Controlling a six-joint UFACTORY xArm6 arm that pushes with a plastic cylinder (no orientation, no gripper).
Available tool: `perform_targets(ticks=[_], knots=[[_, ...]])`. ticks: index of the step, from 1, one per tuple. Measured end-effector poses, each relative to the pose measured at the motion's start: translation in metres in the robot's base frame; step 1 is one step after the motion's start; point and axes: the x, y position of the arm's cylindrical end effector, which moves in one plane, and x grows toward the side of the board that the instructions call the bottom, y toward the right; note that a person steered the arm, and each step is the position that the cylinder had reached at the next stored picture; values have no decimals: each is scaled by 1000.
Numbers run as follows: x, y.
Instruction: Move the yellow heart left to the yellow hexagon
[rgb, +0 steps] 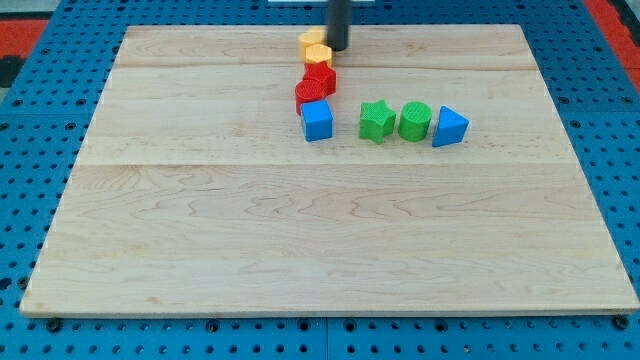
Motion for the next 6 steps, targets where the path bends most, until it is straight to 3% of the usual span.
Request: perform_targets(ticks=[1,2,3,4,5,6], knots=[[1,-8],[-4,89],[-26,3],[-19,-86],[10,-116],[16,-62]])
